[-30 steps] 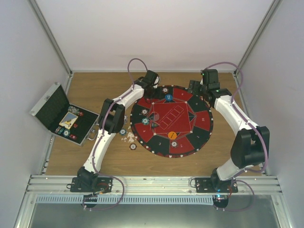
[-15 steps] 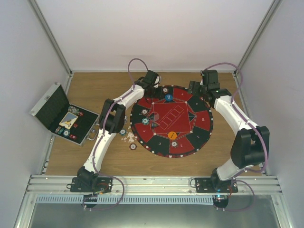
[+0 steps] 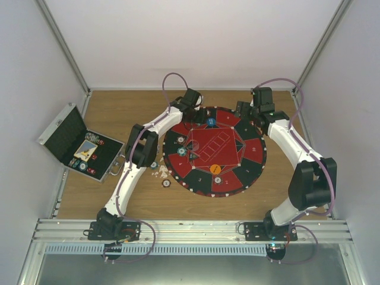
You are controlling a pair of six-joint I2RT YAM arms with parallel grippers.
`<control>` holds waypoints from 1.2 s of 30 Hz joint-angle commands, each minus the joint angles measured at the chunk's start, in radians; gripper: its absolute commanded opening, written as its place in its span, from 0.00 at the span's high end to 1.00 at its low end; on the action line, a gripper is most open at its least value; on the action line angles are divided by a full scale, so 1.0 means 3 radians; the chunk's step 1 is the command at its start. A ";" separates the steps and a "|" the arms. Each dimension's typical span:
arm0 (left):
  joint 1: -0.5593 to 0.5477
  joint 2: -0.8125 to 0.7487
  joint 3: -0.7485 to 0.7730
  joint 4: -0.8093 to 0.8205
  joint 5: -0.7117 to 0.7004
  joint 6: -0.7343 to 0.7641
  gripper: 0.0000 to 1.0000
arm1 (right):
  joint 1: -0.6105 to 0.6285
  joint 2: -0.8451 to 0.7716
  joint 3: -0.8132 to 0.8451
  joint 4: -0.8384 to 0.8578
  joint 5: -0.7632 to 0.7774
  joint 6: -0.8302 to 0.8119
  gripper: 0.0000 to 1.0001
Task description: Distribute texas hold em gaming equipment
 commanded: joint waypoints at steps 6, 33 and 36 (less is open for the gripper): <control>-0.0008 -0.0096 0.0025 -0.0085 -0.0242 0.0057 0.26 | -0.0032 -0.0088 -0.0025 -0.0002 0.0034 0.0029 0.06; -0.0002 -0.3773 -0.4018 -0.0268 -0.0876 -0.0151 0.19 | -0.0028 -0.0122 -0.0022 0.0100 0.0000 -0.0032 0.06; -0.0002 -0.4100 -0.4374 -0.0488 -0.0927 -0.0477 0.24 | -0.0030 -0.0080 0.0012 0.0102 -0.0053 -0.0034 0.06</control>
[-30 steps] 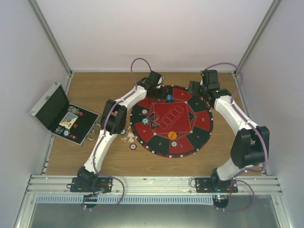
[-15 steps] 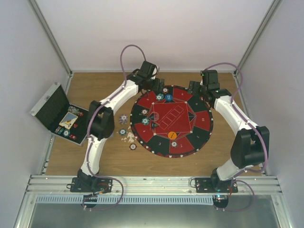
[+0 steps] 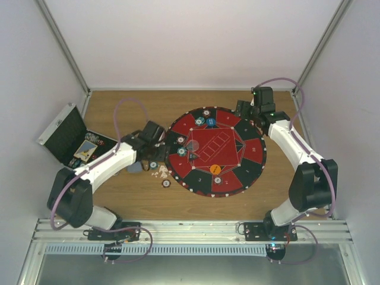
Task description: Distribute texas hold em gaming equipment
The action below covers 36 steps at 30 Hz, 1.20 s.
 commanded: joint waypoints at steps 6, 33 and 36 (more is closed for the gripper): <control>0.0023 -0.0334 -0.0601 -0.0376 -0.0151 -0.0692 0.29 | -0.0032 0.0031 0.0051 0.0057 -0.0160 -0.0017 0.06; 0.0191 0.0638 -0.0319 -0.0036 -0.0109 -0.0450 0.42 | -0.0033 0.0046 0.0104 0.0008 -0.0219 0.0063 0.07; 0.0208 0.0665 -0.0371 0.0005 -0.0099 -0.0429 0.43 | -0.0029 0.0051 0.0105 0.0011 -0.0206 0.0059 0.07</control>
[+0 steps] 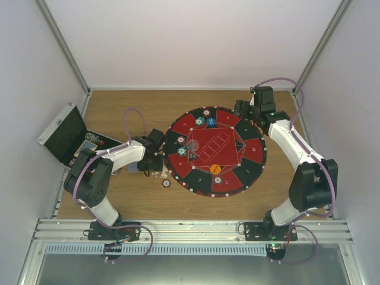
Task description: Distribute texas hold em gaming equipment
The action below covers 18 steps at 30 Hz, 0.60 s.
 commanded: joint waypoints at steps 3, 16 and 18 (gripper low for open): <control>0.0059 0.0051 -0.0029 0.0175 0.0026 0.0036 0.45 | -0.0033 0.0063 0.0114 0.0008 -0.0005 0.0007 0.07; 0.0064 0.0111 -0.0135 0.0235 0.0014 0.0063 0.51 | -0.0029 0.0057 0.0096 -0.0002 -0.0039 -0.0010 0.07; 0.0064 0.0119 -0.0164 0.0242 -0.0001 0.0082 0.51 | -0.0032 0.0041 0.0079 0.0010 -0.0028 -0.0001 0.07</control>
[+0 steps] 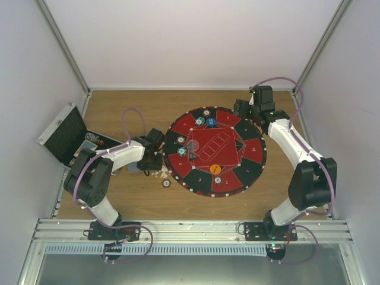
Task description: Distribute texas hold em gaming equipment
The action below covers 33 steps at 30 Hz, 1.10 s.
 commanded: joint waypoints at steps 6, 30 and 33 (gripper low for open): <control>0.0013 0.0162 -0.0179 0.0137 -0.0058 0.0083 0.54 | -0.0032 -0.0031 0.0020 0.0029 0.0004 0.0015 0.07; -0.0043 -0.0620 -0.0015 -0.0171 -0.0029 0.0104 0.70 | -0.0031 -0.0034 -0.0021 0.0059 -0.0070 0.0071 0.07; -0.0174 -0.0752 -0.0006 -0.0048 0.0122 0.0187 0.70 | -0.0029 -0.0069 -0.0025 0.0048 -0.0003 0.0065 0.07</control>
